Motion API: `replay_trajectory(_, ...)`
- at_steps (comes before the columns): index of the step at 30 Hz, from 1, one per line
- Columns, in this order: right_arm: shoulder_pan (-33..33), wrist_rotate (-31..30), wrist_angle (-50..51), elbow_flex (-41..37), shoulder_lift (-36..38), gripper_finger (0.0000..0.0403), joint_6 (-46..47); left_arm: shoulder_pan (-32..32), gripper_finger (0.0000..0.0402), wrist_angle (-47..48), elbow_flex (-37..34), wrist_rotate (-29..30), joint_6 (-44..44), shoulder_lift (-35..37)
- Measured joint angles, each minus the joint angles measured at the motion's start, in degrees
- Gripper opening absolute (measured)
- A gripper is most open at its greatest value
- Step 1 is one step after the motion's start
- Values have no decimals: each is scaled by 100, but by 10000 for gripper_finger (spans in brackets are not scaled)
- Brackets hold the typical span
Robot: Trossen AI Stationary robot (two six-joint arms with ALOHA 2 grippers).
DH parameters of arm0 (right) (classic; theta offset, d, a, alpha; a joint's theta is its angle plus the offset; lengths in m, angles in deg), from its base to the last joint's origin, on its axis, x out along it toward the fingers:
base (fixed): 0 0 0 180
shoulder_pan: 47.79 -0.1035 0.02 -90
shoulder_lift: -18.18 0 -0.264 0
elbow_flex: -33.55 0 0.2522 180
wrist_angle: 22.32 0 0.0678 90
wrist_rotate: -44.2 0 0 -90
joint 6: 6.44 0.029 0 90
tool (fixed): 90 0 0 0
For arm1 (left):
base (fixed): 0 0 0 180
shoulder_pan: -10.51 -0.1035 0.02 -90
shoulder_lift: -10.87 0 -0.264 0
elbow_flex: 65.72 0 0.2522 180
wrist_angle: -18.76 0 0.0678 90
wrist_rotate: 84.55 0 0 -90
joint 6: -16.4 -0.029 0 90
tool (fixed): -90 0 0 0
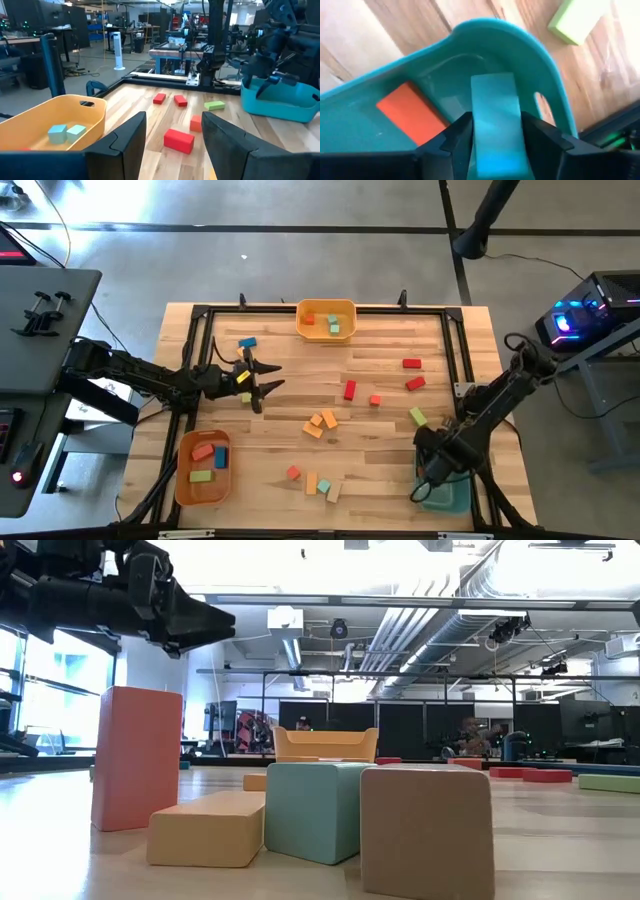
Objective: Sort blocks by size
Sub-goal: Put the thin light blue block into the green bin, then put the small orange block into the yellow bin
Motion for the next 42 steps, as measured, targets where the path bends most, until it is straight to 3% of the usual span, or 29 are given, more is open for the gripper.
replay_trajectory(12, 59, -55, -15, 6, 771, 212, 131, 0, 177, 2, 0, 2, 84, 0)
replay_trajectory(18, 207, -1423, -344, 9, 1179, 213, 183, 0, 177, 35, 106, 4, -58, 0)
replay_trajectory(26, 1083, -2074, -448, 13, 1238, 213, -1184, 0, 177, 59, 348, 6, -438, -2)
replay_trajectory(30, 1593, -2608, -1035, 11, 1234, 213, -2262, 0, 177, 56, 476, 5, -593, -2)
replay_trajectory(37, 2296, -2570, -2966, 9, 1234, 213, -4715, -41, 177, 83, 540, 2, -604, -2)
replay_trajectory(42, 2490, -2210, -3924, 9, 1232, 213, -6210, -120, 177, 123, 540, 11, -395, -2)
